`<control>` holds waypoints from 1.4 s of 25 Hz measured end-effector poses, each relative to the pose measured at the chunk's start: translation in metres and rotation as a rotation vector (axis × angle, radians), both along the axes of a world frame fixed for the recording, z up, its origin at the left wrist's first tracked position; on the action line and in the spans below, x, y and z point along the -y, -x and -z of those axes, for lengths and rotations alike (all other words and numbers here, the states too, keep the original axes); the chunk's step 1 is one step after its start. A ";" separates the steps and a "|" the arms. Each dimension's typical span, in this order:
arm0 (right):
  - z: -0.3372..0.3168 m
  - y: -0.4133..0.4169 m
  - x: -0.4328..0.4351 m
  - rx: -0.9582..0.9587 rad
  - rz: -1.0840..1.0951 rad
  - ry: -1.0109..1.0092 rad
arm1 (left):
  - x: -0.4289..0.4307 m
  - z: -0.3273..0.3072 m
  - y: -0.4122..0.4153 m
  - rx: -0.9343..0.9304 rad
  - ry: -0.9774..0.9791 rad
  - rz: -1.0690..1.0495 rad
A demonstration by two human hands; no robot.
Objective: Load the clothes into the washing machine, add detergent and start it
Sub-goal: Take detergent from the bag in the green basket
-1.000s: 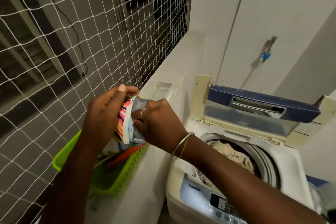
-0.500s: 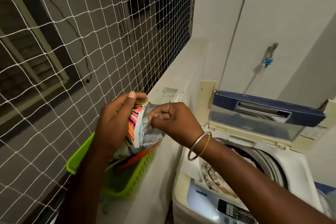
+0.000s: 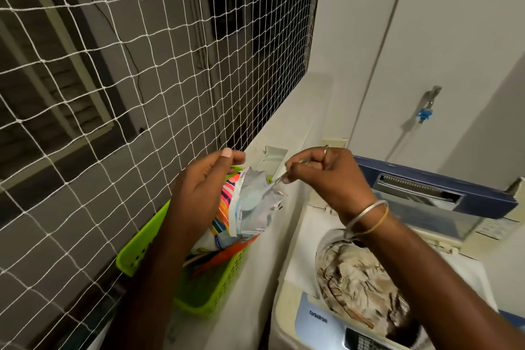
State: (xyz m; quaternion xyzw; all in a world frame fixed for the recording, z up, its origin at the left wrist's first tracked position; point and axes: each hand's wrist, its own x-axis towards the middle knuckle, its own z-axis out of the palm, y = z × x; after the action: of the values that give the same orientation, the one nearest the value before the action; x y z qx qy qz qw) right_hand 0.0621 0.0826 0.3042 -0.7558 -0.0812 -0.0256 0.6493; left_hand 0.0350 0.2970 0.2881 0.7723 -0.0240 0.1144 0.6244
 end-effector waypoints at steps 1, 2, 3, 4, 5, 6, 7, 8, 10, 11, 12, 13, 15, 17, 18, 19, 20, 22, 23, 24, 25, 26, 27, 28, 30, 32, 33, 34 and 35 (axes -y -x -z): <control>-0.002 -0.001 0.002 0.000 0.008 0.004 | 0.000 0.000 -0.001 -0.003 0.000 -0.003; -0.005 -0.001 0.005 -0.001 0.016 0.007 | 0.000 0.000 -0.001 -0.006 0.002 -0.004; -0.007 -0.002 0.007 -0.003 0.020 0.007 | 0.000 0.000 -0.002 -0.006 0.002 -0.004; -0.009 -0.003 0.010 -0.006 0.021 0.004 | 0.000 0.001 -0.002 -0.007 0.003 -0.005; -0.012 -0.004 0.013 -0.004 0.019 -0.004 | -0.001 0.002 -0.003 -0.007 0.004 -0.010; -0.015 -0.006 0.015 0.000 0.018 -0.012 | -0.001 0.002 -0.004 -0.010 0.007 -0.016; -0.017 -0.008 0.018 0.005 0.017 -0.015 | -0.002 0.003 -0.005 -0.016 0.008 -0.025; -0.020 -0.011 0.020 0.012 0.015 -0.016 | -0.004 0.004 -0.006 -0.023 0.007 -0.031; -0.024 -0.018 0.024 0.024 0.015 -0.017 | -0.006 0.004 -0.008 -0.043 -0.002 -0.040; -0.026 -0.023 0.026 0.030 0.018 -0.018 | -0.007 0.004 -0.009 -0.048 -0.006 -0.048; -0.027 -0.027 0.028 0.036 0.022 -0.020 | -0.008 0.005 -0.009 -0.051 -0.009 -0.061; -0.028 -0.033 0.030 0.040 0.025 -0.025 | -0.009 0.005 -0.010 -0.051 -0.017 -0.078; -0.029 -0.044 0.033 0.044 0.033 -0.026 | -0.010 0.004 -0.010 -0.055 -0.037 -0.109; -0.028 -0.058 0.035 0.040 0.049 -0.020 | -0.011 0.003 -0.010 -0.060 -0.053 -0.128; -0.027 -0.067 0.036 0.033 0.063 -0.015 | -0.011 0.002 -0.010 -0.058 -0.060 -0.137; -0.025 -0.076 0.036 0.026 0.079 -0.010 | -0.011 0.002 -0.011 -0.056 -0.063 -0.143; -0.022 -0.086 0.037 0.018 0.092 -0.001 | -0.011 0.001 -0.010 -0.054 -0.060 -0.144; -0.013 -0.104 0.036 0.002 0.101 0.016 | -0.012 0.001 -0.010 -0.047 -0.068 -0.134; -0.006 -0.113 0.036 -0.007 0.103 0.022 | -0.013 0.001 -0.010 -0.040 -0.080 -0.124; 0.001 -0.122 0.037 -0.019 0.105 0.027 | -0.013 0.001 -0.009 -0.032 -0.089 -0.112; 0.010 -0.130 0.037 -0.039 0.104 0.032 | -0.014 0.002 -0.009 -0.024 -0.097 -0.103; 0.019 -0.138 0.038 -0.064 0.097 0.035 | -0.015 0.002 -0.010 -0.016 -0.098 -0.098; 0.029 -0.146 0.040 -0.093 0.085 0.039 | -0.016 0.003 -0.010 -0.011 -0.094 -0.096; 0.039 -0.154 0.041 -0.122 0.069 0.048 | -0.015 0.003 -0.010 -0.006 -0.087 -0.092; 0.058 -0.170 0.044 -0.169 0.036 0.078 | -0.014 0.004 -0.010 -0.002 -0.086 -0.081; 0.073 -0.185 0.045 -0.197 -0.002 0.102 | -0.014 0.004 -0.010 -0.018 -0.081 -0.082; 0.079 -0.191 0.045 -0.204 -0.021 0.117 | -0.014 0.004 -0.010 -0.028 -0.077 -0.091; 0.082 -0.196 0.044 -0.207 -0.036 0.135 | -0.015 0.004 -0.010 -0.032 -0.078 -0.099; 0.084 -0.200 0.042 -0.206 -0.050 0.155 | -0.016 0.004 -0.010 -0.035 -0.079 -0.107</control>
State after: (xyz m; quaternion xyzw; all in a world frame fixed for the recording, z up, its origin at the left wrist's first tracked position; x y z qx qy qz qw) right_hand 0.2618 0.0402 0.2198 -0.8000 -0.0344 0.0748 0.5943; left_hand 0.0453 0.3126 0.2841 0.7985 0.0237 0.1328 0.5867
